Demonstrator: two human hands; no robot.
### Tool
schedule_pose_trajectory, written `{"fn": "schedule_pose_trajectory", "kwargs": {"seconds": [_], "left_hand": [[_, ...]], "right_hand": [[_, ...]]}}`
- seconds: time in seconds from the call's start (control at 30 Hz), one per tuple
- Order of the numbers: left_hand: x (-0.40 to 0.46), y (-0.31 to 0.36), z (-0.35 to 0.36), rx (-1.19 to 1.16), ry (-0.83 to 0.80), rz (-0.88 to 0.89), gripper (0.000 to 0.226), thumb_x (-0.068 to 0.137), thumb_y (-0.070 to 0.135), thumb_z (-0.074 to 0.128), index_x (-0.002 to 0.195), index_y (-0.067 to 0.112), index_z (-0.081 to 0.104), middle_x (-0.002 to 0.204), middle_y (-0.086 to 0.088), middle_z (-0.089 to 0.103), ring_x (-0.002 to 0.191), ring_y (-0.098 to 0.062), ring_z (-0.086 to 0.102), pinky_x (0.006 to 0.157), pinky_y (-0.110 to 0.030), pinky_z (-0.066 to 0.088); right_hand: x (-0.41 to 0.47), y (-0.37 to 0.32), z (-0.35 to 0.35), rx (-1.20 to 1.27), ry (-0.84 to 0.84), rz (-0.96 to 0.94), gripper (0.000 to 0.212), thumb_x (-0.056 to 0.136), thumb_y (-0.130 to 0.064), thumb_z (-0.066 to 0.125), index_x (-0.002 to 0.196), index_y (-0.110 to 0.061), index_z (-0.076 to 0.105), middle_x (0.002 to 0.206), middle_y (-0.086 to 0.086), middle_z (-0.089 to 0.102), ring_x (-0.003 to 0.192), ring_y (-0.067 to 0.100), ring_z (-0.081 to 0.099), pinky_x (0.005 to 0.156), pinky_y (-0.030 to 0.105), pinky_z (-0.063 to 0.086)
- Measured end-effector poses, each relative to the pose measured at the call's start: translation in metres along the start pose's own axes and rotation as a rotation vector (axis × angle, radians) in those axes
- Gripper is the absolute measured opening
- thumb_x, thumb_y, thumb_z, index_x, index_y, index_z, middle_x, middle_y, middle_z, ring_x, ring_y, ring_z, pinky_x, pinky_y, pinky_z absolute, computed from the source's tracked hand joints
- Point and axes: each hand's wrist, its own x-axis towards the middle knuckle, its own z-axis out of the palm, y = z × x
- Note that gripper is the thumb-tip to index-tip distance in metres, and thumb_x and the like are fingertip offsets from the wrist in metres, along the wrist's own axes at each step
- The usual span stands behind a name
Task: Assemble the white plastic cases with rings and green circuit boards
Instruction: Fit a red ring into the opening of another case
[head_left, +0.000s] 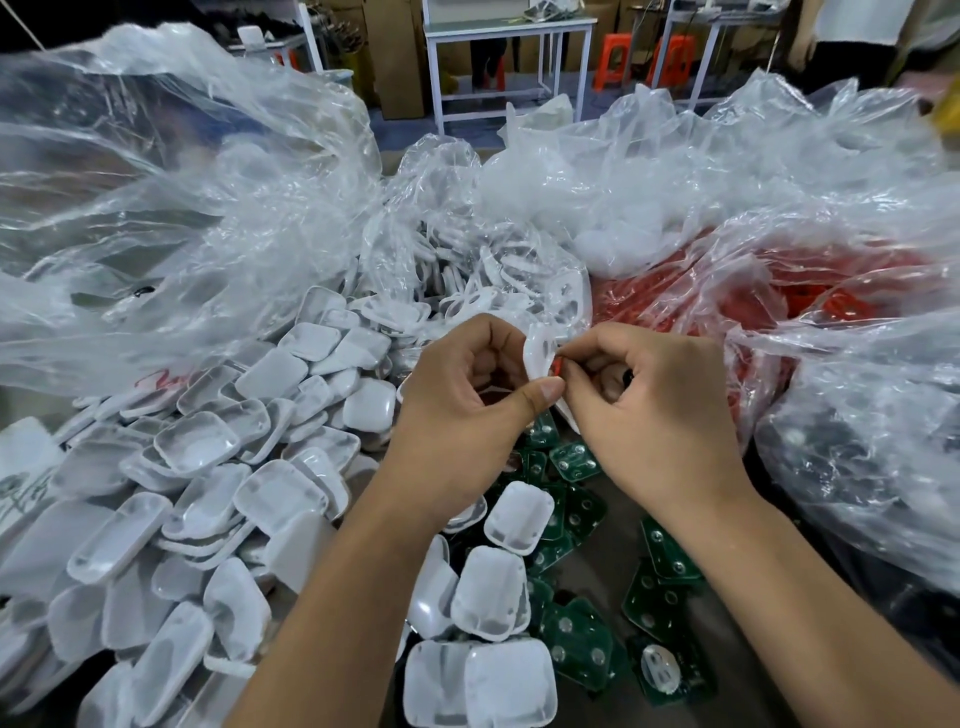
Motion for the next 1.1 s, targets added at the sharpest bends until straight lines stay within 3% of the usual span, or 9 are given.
{"fn": "schedule_pose_trajectory", "kwargs": {"seconds": [0.1,0.17,0.3,0.47,0.57,0.67,0.83,1.0,1.1], "left_hand": [[0.0,0.003,-0.002,-0.09,0.03,-0.039,0.019,0.081,0.016,0.078,0.093,0.007,0.065,0.086,-0.014,0.072,0.085,-0.032,0.073,0.083,-0.055,0.062],[0.0,0.005,-0.004,-0.238,0.029,-0.083,0.015,0.082,0.012,0.076,0.093,0.009,0.066,0.089,-0.016,0.073,0.084,-0.028,0.074,0.08,-0.047,0.063],[-0.001,0.008,-0.003,-0.393,-0.007,-0.122,0.014,0.088,0.005,0.075,0.098,0.007,0.066,0.094,-0.022,0.071,0.088,-0.028,0.07,0.086,-0.041,0.062],[-0.001,0.012,-0.003,-0.375,-0.004,-0.124,0.015,0.086,0.004,0.074,0.099,0.001,0.066,0.099,-0.034,0.069,0.09,-0.033,0.07,0.086,-0.037,0.062],[-0.002,0.012,-0.001,-0.327,0.025,-0.109,0.02,0.08,0.005,0.078,0.097,0.002,0.068,0.094,-0.026,0.075,0.085,-0.029,0.071,0.079,-0.035,0.061],[-0.001,0.011,0.001,-0.285,0.053,-0.1,0.018,0.08,0.001,0.079,0.095,0.004,0.069,0.086,-0.017,0.076,0.079,-0.025,0.068,0.074,-0.035,0.06],[-0.002,0.01,0.003,-0.255,0.058,-0.083,0.017,0.084,-0.004,0.078,0.093,0.007,0.068,0.089,-0.027,0.072,0.082,-0.031,0.064,0.075,-0.041,0.055],[-0.001,0.009,0.004,-0.281,0.072,-0.068,0.015,0.086,-0.001,0.077,0.095,0.007,0.068,0.084,-0.011,0.076,0.076,-0.015,0.07,0.068,-0.022,0.056],[-0.001,0.009,0.006,-0.322,0.069,-0.107,0.013,0.085,0.003,0.078,0.094,0.007,0.069,0.081,-0.007,0.076,0.072,-0.011,0.07,0.067,-0.021,0.057]], "right_hand": [[0.002,0.003,-0.001,0.162,-0.052,0.118,0.013,0.09,-0.01,0.078,0.091,-0.023,0.08,0.067,-0.02,0.069,0.067,-0.005,0.067,0.059,0.007,0.047],[0.004,0.006,-0.003,0.443,-0.139,0.28,0.007,0.094,-0.018,0.076,0.094,-0.025,0.079,0.07,-0.017,0.071,0.059,0.0,0.066,0.053,0.009,0.047],[0.006,0.008,-0.005,0.911,-0.325,0.538,0.026,0.086,-0.04,0.073,0.095,-0.017,0.079,0.053,-0.014,0.05,0.04,0.003,0.029,0.036,0.017,0.024],[0.008,0.008,-0.008,1.156,-0.406,0.667,0.016,0.08,-0.027,0.078,0.09,-0.015,0.079,0.064,-0.003,0.042,0.046,0.005,0.019,0.036,0.015,0.022],[0.007,0.01,-0.008,1.322,-0.426,0.746,0.015,0.084,-0.014,0.073,0.099,-0.011,0.074,0.074,-0.001,0.052,0.044,0.003,0.021,0.036,0.013,0.02],[0.008,0.01,-0.007,1.364,-0.431,0.763,0.01,0.087,-0.011,0.069,0.094,-0.011,0.074,0.071,-0.002,0.058,0.042,0.001,0.027,0.035,0.012,0.022],[0.007,0.009,-0.006,1.289,-0.413,0.734,0.014,0.086,-0.012,0.07,0.097,-0.005,0.074,0.067,-0.001,0.043,0.042,0.001,0.025,0.035,0.012,0.025],[0.008,0.005,-0.006,1.225,-0.39,0.694,0.011,0.089,-0.016,0.07,0.092,-0.009,0.077,0.069,0.0,0.035,0.045,0.002,0.023,0.037,0.013,0.026],[0.007,0.004,-0.006,1.264,-0.411,0.724,0.01,0.094,-0.016,0.067,0.091,-0.009,0.073,0.07,-0.001,0.039,0.045,0.001,0.023,0.035,0.012,0.026]]}}
